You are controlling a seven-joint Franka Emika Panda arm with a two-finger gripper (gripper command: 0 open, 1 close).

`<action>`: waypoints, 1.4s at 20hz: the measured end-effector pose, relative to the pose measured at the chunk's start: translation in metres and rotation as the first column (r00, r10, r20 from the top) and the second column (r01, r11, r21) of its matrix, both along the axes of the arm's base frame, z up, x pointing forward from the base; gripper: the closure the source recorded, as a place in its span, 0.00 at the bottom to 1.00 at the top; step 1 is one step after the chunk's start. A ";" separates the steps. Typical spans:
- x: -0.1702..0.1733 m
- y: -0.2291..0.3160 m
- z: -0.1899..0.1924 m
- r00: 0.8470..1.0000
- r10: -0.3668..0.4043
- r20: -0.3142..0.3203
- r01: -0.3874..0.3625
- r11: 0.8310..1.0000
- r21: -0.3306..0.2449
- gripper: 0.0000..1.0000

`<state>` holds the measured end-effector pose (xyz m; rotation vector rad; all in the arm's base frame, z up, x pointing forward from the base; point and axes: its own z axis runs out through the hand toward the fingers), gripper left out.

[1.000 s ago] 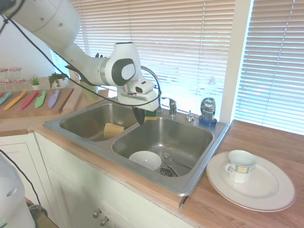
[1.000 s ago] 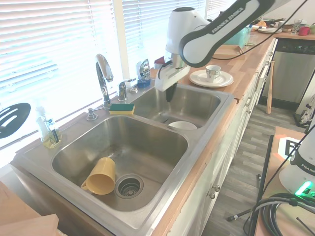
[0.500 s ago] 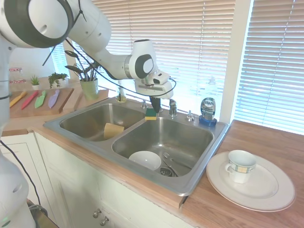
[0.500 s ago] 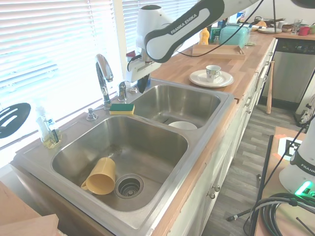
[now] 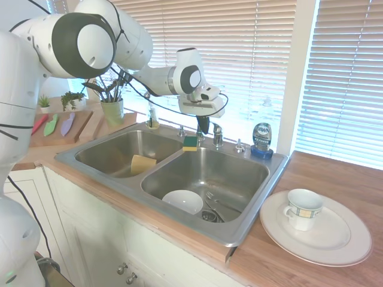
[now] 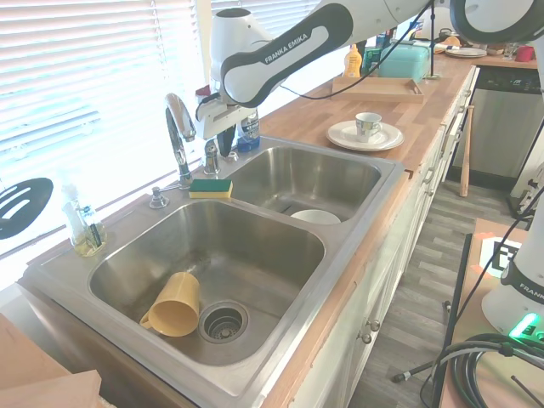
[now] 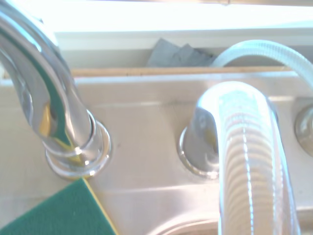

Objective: Turn on the faucet

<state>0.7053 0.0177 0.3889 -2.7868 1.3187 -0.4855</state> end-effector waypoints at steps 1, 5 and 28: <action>0.001 0.001 0.002 1.000 -0.008 0.018 0.008 1.000 -0.008 1.00; 0.006 0.007 0.012 0.992 -0.047 0.117 0.053 0.997 -0.049 1.00; -0.031 0.001 -0.009 0.992 -0.121 0.020 0.122 0.992 -0.039 1.00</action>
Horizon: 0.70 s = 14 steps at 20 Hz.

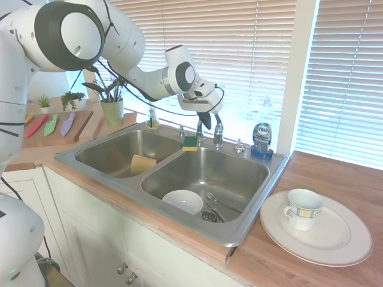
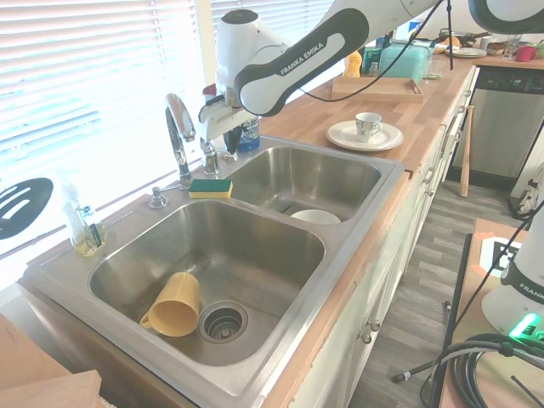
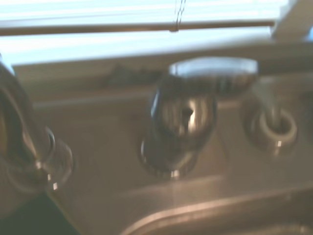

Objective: Turn on the faucet

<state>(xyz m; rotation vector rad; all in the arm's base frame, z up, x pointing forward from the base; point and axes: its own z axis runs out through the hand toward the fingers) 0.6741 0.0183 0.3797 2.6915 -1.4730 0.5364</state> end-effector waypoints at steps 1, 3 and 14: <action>-0.010 -0.002 -0.008 0.998 -0.004 -0.055 0.005 1.000 0.030 1.00; -0.031 -0.005 -0.017 0.988 0.000 -0.152 0.014 0.996 0.092 1.00; -0.190 0.010 0.008 0.962 0.007 -0.274 0.032 0.990 0.139 1.00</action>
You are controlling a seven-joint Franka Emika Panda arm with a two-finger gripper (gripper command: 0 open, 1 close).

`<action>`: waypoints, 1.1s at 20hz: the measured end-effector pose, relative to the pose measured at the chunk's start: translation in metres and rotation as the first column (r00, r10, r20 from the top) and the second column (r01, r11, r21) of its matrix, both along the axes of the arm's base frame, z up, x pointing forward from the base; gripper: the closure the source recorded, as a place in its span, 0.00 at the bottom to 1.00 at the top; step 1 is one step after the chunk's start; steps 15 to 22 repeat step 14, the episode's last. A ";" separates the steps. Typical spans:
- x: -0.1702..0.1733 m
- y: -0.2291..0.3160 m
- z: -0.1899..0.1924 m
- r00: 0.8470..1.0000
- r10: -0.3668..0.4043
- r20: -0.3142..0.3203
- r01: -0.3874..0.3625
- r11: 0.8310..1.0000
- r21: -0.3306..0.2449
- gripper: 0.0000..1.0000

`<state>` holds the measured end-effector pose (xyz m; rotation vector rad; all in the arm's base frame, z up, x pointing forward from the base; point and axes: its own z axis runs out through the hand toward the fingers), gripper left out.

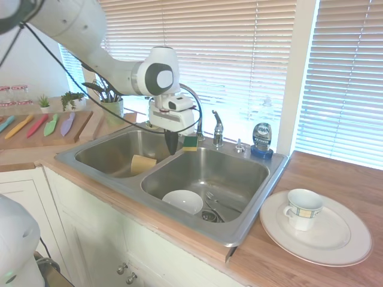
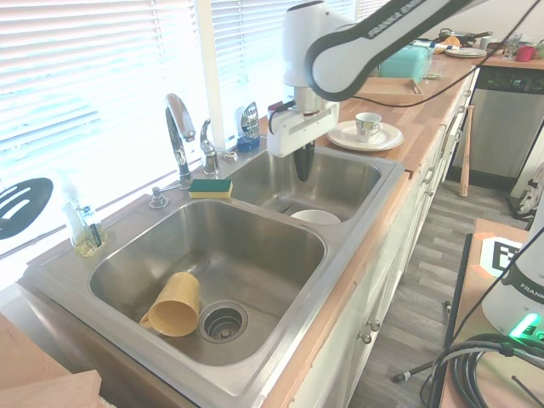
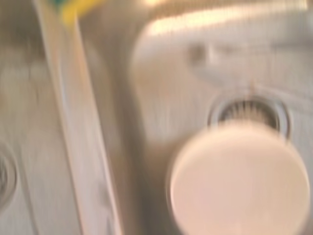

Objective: Turn on the faucet

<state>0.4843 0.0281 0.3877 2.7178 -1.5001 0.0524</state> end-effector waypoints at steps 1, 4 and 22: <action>-0.015 0.002 0.001 1.000 -0.004 -0.001 0.004 1.000 0.001 1.00; -0.047 0.002 0.002 1.000 -0.019 0.000 0.019 1.000 0.006 0.00; -0.078 0.003 0.006 0.999 -0.032 0.012 0.032 0.999 0.011 0.00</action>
